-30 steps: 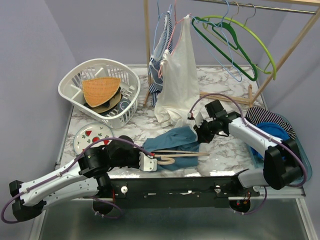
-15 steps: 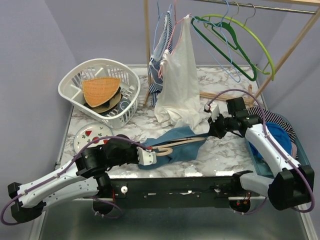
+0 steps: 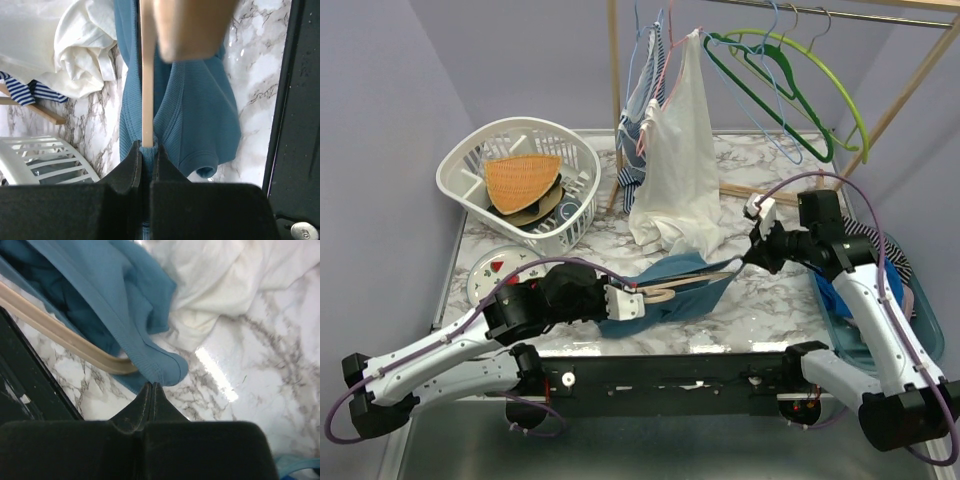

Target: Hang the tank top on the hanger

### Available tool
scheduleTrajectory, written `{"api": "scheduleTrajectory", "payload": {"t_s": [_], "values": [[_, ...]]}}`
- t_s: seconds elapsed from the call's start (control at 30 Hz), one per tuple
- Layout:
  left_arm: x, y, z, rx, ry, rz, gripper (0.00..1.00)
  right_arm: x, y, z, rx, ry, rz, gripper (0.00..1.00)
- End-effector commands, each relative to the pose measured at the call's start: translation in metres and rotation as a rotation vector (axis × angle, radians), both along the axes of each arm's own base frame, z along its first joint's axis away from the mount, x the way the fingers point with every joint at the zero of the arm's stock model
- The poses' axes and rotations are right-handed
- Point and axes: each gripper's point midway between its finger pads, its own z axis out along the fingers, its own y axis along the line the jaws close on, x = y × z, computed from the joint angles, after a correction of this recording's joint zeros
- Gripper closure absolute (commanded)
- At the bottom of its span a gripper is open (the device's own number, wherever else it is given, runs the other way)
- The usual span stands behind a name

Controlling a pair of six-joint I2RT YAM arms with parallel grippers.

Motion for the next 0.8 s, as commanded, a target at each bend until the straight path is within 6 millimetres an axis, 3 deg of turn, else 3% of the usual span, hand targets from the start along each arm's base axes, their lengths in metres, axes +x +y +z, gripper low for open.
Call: {"api": "scheduleTrajectory", "payload": {"t_s": [0.0,0.23,0.3,0.47,0.57,0.6,0.7,0.77], "values": [[-0.005,-0.020,0.020,-0.052,0.049,-0.049,1.00,-0.015,0.016,0.066,0.113,-0.107,0.087,1.00],[0.001,-0.062,0.050,-0.164,0.100,-0.074,1.00,-0.048,0.048,0.121,0.269,-0.110,0.268,1.00],[0.007,-0.070,0.066,-0.197,0.093,-0.051,1.00,-0.057,0.051,0.132,0.286,-0.126,0.304,1.00],[0.015,-0.080,0.077,-0.199,0.113,-0.016,1.00,-0.079,0.043,0.178,0.287,-0.290,0.315,0.99],[0.011,-0.087,0.089,-0.219,0.127,-0.053,1.00,-0.078,0.032,0.190,0.247,-0.354,0.241,0.65],[0.005,-0.088,0.091,-0.219,0.144,-0.079,1.00,-0.079,0.028,0.198,0.234,-0.391,0.218,0.48],[-0.002,-0.088,0.102,-0.209,0.163,-0.118,1.00,-0.077,0.012,0.207,0.146,-0.462,0.166,0.31],[-0.005,-0.087,0.108,-0.198,0.169,-0.132,1.00,-0.086,0.008,0.201,0.100,-0.459,0.214,0.28]]}}
